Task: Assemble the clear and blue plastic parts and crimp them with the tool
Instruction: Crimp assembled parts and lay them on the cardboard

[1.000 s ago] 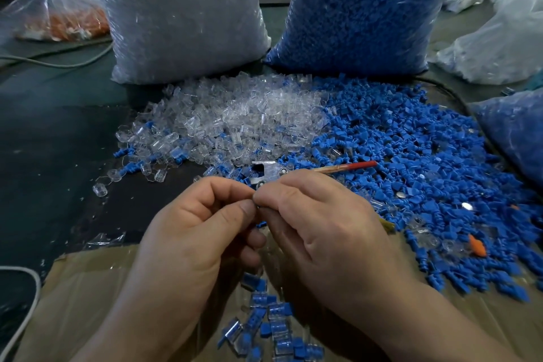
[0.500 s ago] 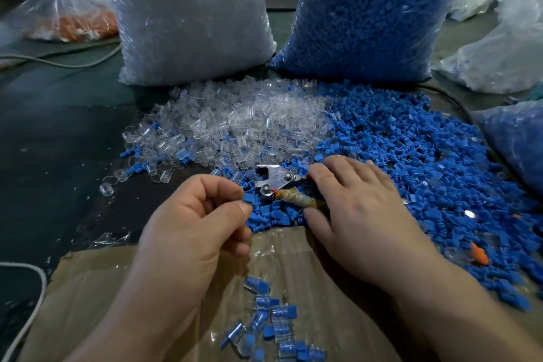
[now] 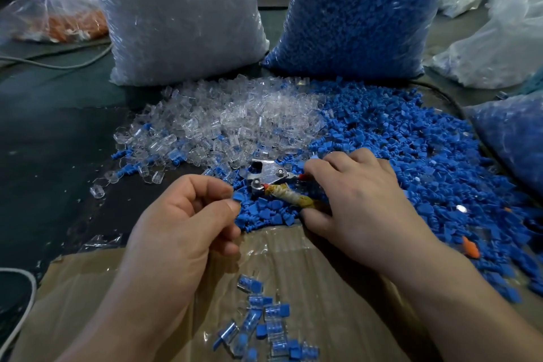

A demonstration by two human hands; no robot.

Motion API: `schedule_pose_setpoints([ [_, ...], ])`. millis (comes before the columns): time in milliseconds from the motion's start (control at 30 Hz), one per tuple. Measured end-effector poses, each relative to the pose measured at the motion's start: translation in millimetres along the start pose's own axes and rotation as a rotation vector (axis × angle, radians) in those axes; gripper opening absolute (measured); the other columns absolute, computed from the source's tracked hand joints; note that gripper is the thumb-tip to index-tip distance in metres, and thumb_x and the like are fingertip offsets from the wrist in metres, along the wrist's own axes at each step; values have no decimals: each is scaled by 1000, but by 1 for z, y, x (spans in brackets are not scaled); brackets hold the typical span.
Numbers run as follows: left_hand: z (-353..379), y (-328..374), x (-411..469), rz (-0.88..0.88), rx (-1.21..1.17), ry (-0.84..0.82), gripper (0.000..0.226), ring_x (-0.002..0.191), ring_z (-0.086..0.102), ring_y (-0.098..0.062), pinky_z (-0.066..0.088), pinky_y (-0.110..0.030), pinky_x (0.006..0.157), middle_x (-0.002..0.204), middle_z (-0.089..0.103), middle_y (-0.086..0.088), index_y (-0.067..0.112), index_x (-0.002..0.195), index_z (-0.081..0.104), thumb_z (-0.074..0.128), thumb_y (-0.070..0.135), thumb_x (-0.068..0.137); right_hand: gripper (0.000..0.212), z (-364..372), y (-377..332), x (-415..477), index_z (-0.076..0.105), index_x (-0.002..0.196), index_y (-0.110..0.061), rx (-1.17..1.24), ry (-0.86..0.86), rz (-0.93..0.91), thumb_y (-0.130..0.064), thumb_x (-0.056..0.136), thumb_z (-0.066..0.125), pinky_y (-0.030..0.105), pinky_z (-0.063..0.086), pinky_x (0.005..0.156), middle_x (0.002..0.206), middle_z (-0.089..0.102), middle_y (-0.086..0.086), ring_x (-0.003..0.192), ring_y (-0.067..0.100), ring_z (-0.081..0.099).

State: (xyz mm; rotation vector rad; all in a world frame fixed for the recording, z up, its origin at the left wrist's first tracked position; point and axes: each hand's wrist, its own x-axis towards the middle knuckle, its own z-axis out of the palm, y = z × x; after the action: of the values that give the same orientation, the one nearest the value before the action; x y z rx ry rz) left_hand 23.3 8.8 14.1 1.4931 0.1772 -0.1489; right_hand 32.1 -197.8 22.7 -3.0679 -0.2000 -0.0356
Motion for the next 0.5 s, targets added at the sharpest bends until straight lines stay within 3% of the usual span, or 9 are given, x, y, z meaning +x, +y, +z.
schedule_pose_setpoints([
  [167, 0, 2, -1, 9, -23, -1, 28, 48, 59, -15, 51, -23, 42, 58, 65, -5, 27, 77, 74, 66, 2, 88, 49, -8, 0, -5, 54, 116, -30, 154, 156, 43, -56, 75, 43, 33, 39, 77, 96, 52, -10, 89, 14, 38],
  [300, 1, 3, -2, 21, -57, 0, 29, 46, 58, -14, 50, -24, 40, 58, 65, -3, 25, 76, 74, 63, 1, 89, 43, -17, -4, -12, 53, 116, -26, 311, 344, -4, -50, 81, 47, 21, 34, 68, 92, 47, -12, 86, 11, 41],
  [500, -5, -2, 2, 128, -18, -1, 22, 50, 60, -14, 50, -25, 42, 63, 67, -5, 27, 79, 73, 66, 8, 86, 42, -18, -6, -19, 60, 110, -24, 257, 210, -132, -45, 75, 50, 29, 41, 74, 96, 53, -8, 88, 15, 48],
])
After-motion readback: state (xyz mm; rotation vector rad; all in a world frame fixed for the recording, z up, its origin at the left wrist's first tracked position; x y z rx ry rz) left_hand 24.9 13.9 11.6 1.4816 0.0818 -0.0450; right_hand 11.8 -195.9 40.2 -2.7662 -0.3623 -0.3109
